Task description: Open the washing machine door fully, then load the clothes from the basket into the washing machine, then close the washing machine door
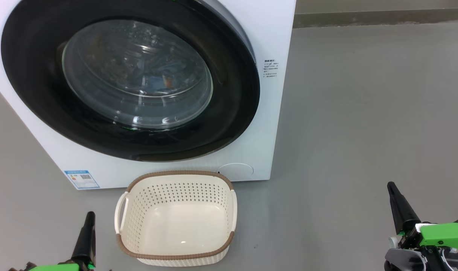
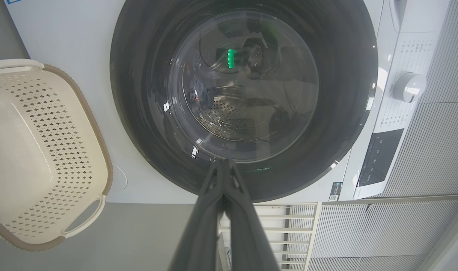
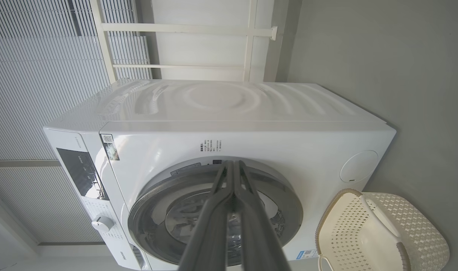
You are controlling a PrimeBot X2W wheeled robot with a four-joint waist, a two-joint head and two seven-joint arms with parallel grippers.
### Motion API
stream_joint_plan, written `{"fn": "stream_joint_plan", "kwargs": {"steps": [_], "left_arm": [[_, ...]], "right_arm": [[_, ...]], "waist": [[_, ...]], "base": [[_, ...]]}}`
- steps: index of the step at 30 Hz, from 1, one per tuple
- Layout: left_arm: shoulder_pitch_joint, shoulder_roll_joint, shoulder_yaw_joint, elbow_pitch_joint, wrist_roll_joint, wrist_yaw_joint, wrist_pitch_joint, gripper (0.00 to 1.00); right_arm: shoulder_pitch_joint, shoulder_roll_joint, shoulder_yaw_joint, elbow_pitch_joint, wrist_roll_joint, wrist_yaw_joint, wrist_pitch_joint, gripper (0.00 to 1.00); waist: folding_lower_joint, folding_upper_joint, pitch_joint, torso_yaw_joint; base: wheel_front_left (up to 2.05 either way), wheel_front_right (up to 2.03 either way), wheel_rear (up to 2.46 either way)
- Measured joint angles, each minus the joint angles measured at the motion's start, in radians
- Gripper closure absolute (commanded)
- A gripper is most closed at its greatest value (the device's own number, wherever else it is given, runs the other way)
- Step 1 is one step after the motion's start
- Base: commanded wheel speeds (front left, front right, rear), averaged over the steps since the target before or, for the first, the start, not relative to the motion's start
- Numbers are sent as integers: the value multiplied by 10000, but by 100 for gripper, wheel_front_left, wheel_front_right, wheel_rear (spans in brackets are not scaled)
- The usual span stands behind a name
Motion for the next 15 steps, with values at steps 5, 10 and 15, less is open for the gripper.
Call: {"fn": "stream_joint_plan", "kwargs": {"steps": [5, 10, 15], "left_arm": [[0, 0, 0, 0, 0, 0, 0, 100], [0, 0, 0, 0, 0, 0, 0, 100], [0, 0, 0, 0, 0, 0, 0, 100]], "right_arm": [[0, 2, 0, 0, 0, 0, 0, 100], [0, 2, -2, 0, 0, 0, 0, 100], [0, 2, -2, 0, 0, 0, 2, 100]], "waist": [[0, 0, 0, 0], [0, 0, 0, 0], [0, 0, 0, 0]], "base": [[0, 0, 0], [0, 0, 0], [0, 0, 0]]}}
